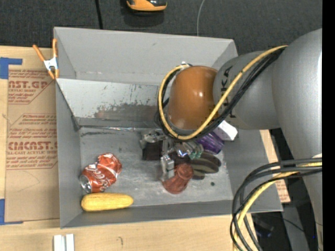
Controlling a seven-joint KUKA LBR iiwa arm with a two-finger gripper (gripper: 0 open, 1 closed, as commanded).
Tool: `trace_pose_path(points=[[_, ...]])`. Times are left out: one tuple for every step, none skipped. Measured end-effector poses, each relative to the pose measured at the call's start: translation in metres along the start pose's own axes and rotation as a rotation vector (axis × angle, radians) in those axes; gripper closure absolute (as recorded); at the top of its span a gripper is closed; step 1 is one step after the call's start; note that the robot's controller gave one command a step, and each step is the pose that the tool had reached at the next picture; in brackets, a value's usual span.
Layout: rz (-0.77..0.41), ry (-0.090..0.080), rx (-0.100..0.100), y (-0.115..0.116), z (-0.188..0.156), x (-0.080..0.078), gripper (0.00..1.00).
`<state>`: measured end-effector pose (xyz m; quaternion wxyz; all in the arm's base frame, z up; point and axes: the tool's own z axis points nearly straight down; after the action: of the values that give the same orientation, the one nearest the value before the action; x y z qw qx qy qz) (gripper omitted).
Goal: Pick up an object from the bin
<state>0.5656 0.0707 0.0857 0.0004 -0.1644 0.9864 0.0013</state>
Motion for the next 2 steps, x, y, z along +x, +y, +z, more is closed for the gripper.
trace_pose_path(points=[[-0.018,0.0,0.0,0.0132,0.0157,0.0494,1.0],[-0.018,0.0,0.0,0.0132,0.0157,0.0494,1.0]])
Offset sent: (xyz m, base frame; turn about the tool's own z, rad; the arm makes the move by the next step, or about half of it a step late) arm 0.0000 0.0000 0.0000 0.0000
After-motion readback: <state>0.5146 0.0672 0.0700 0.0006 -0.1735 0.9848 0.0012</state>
